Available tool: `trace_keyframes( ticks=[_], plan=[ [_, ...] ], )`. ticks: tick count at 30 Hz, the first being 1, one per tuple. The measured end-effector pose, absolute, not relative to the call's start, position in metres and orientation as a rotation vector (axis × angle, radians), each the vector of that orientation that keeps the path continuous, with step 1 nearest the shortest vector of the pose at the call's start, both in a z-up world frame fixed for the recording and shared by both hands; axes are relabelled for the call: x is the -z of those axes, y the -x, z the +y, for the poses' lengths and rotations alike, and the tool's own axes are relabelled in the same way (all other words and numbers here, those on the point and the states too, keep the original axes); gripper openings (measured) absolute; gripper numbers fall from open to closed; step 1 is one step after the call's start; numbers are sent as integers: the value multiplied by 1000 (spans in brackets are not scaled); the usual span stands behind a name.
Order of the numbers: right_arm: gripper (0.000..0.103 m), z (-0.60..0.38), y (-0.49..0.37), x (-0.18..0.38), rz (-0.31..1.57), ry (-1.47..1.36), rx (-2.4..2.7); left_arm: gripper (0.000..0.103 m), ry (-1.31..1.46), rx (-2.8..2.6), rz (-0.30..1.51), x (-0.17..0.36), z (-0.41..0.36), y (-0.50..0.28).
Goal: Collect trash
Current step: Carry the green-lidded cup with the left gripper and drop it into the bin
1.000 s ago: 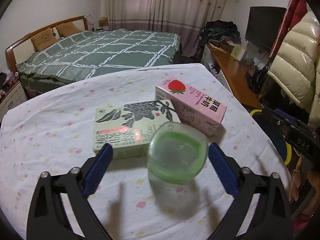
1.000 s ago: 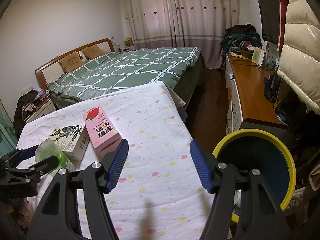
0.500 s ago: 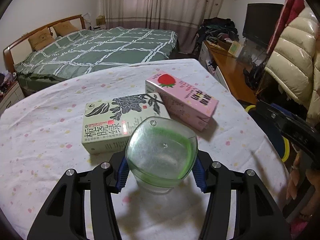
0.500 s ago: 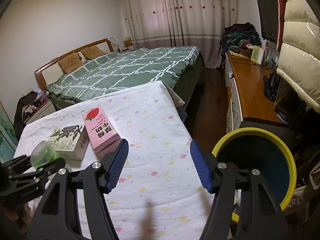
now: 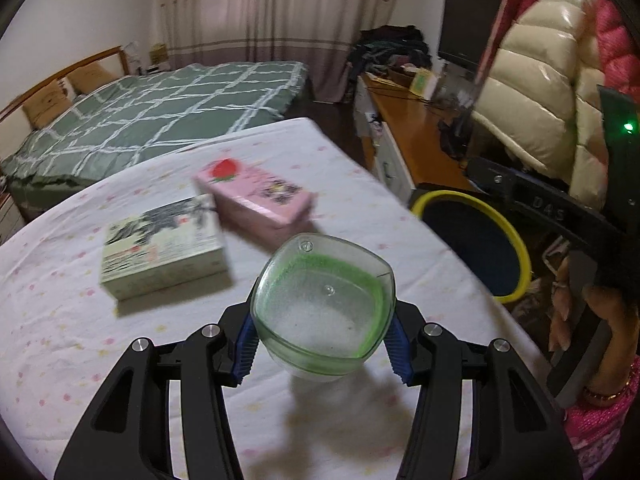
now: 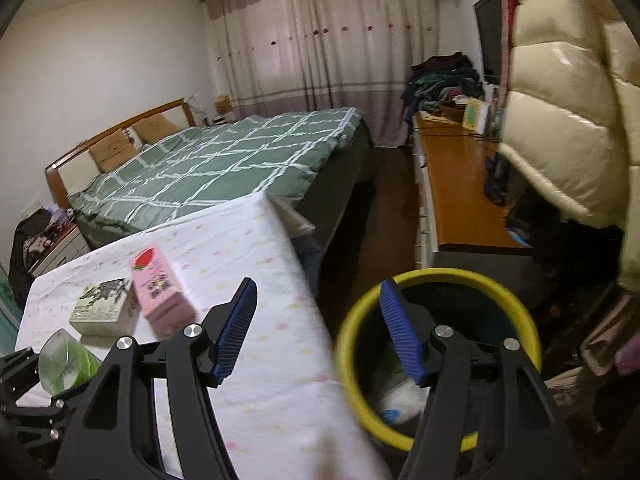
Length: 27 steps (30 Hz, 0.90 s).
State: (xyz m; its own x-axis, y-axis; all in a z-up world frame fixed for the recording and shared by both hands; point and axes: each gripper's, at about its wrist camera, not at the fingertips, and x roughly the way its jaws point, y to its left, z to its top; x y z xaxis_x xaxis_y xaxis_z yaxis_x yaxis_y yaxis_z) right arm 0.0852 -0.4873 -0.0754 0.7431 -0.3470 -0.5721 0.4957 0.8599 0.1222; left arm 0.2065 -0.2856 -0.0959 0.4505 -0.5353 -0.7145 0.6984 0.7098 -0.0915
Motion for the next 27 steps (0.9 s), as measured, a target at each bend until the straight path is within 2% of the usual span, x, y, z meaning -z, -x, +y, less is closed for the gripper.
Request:
trace_keyframes(
  ticks=[11,25,27],
  plan=[
    [61,-548,26,71,555,-296,619,53,-292,979,802,94,-406,-167],
    [61,-583,86,68,532,-331,723,53,-348,1019,889,134,-545,-163],
    [61,-584,88,67,533,-329,727,62,-349,996,894,140,-553,-168]
  ],
)
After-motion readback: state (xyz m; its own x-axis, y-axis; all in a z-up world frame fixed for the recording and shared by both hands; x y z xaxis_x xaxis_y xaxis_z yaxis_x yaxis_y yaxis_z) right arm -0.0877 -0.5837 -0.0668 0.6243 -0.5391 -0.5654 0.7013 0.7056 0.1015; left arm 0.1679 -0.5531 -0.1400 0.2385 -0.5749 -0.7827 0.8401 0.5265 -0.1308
